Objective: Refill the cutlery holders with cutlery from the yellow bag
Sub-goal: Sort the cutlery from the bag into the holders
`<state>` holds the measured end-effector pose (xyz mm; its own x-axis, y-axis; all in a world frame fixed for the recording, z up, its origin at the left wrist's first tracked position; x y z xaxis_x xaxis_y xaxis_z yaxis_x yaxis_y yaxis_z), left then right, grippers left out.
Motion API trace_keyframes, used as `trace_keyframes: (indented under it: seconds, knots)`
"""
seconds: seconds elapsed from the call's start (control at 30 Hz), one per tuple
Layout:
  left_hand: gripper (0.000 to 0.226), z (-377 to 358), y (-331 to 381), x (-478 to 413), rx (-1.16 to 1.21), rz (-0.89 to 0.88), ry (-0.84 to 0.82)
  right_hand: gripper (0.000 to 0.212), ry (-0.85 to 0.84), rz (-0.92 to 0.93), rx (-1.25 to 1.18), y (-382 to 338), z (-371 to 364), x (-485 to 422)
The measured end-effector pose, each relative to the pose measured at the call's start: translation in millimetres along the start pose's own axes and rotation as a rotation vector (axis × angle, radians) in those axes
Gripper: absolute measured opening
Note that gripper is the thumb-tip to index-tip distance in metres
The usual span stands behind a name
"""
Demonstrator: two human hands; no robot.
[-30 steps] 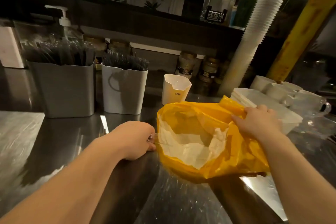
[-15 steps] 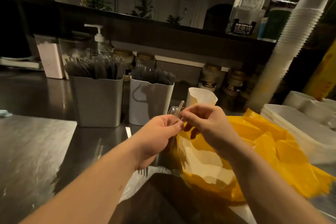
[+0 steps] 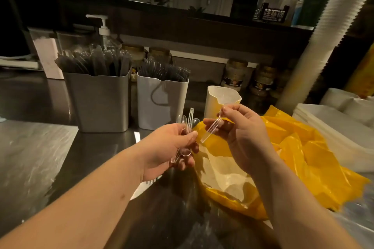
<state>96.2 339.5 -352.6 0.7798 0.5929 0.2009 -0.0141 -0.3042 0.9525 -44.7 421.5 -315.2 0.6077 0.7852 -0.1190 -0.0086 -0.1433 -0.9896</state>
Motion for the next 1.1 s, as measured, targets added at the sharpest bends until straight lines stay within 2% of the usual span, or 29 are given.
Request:
trace_keyframes:
  seconds: [0.2, 0.27, 0.33, 0.4, 0.5, 0.63, 0.7, 0.83, 0.9, 1.1]
  knots:
    - [0.025, 5, -1, -3, -0.092, -0.061, 0.069, 0.008, -0.021, 0.089, 0.307, 4, 7, 2]
    - [0.028, 6, -2, -4, -0.120, -0.071, 0.123, 0.005, -0.005, 0.223, 0.487, 1, 10, 1]
    - [0.029, 10, -3, -6, -0.133, -0.075, 0.183, 0.013, 0.005, 0.406, 0.689, -4, 12, 1]
    - [0.027, 13, -4, -8, -0.149, -0.083, 0.221, 0.021, -0.079, 0.482, 0.851, -4, 9, 3]
    - [0.020, 13, -3, -8, -0.154, -0.116, 0.231, 0.018, -0.216, 0.383, 0.979, 8, -1, 7]
    - [0.019, 11, 0, -6, -0.123, -0.164, 0.210, 0.009, -0.261, 0.241, 0.741, 13, -9, 9]
    - [0.030, 8, -1, -5, -0.119, -0.137, 0.171, 0.014, -0.294, 0.169, 0.701, 14, -10, 11]
    - [0.061, -1, -6, -5, -0.109, 0.002, 0.145, 0.018, -0.295, 0.144, 0.888, 17, -9, 9]
    - [0.070, -2, -11, -7, -0.051, 0.046, 0.126, 0.024, -0.296, 0.130, 0.937, 18, -8, 8]
    - [0.053, -5, -9, -8, 0.058, -0.016, 0.132, 0.041, -0.343, 0.081, 0.951, 23, -12, 11]
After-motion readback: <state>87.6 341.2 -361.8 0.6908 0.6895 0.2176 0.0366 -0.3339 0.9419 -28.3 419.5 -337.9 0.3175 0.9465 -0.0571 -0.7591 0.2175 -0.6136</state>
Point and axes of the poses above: each hand's wrist, its own x-axis away from the middle knuckle, its own z-axis out of the back of the hand, y = z × x, the point moved 4 cm from there along -x, towards the middle knuckle, and after that the axes turned 10 degrees about x, right-handed, at the moved point
